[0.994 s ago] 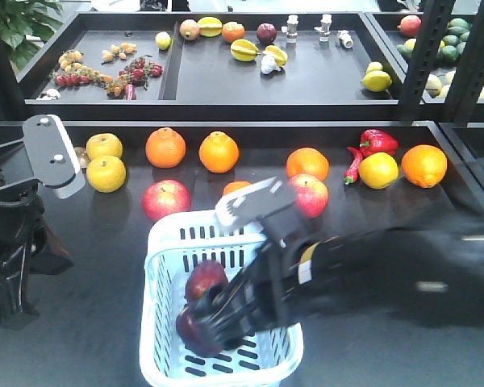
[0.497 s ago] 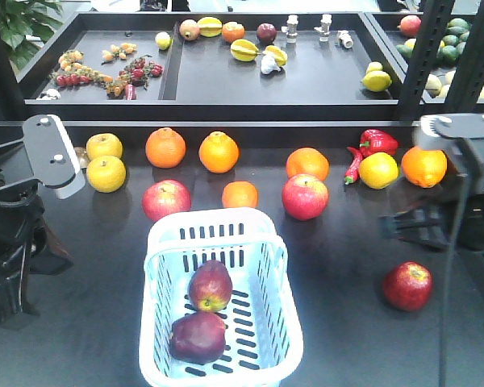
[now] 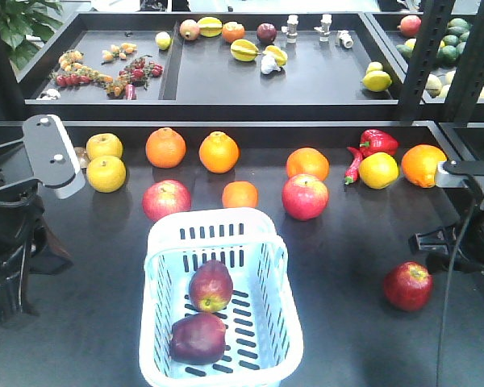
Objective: Pick three apples into basket with both arms
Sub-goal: 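Reach the right gripper to the red apple farther out and grasp it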
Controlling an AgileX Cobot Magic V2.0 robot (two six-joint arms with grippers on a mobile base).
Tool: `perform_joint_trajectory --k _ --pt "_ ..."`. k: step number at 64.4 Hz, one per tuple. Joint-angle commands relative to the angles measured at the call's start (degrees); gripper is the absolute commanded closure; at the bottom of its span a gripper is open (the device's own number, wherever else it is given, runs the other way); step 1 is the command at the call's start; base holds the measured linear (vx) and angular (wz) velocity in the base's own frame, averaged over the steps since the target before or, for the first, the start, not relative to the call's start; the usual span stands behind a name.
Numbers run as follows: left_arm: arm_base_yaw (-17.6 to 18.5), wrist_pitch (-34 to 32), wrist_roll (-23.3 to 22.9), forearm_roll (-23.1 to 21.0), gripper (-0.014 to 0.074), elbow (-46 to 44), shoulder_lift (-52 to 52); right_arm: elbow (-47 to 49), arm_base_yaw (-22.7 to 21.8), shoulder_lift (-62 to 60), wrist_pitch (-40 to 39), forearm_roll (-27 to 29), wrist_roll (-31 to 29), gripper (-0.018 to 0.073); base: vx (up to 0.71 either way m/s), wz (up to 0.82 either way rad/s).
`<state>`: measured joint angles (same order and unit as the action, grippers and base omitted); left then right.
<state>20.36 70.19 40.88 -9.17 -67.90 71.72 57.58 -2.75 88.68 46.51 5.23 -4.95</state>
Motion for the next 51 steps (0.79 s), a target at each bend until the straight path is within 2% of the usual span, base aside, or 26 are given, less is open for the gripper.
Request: perform_joint_trajectory --k 1,15,51 --pt "0.2 -1.8 -0.1 -1.2 0.0603 -1.2 -1.5 5.1 -0.7 1.8 0.2 -0.2 -1.9 0.0055 0.00 0.00" --pt "0.2 -1.8 -0.1 -1.2 0.0603 -1.2 -1.5 13.5 -0.7 9.9 3.3 -0.2 -2.1 -0.0169 0.00 0.00" --pt "0.2 -1.8 -0.1 -1.2 0.0603 -1.2 -1.5 21.4 -0.7 30.5 1.2 -0.5 -1.9 -0.0130 0.00 0.00"
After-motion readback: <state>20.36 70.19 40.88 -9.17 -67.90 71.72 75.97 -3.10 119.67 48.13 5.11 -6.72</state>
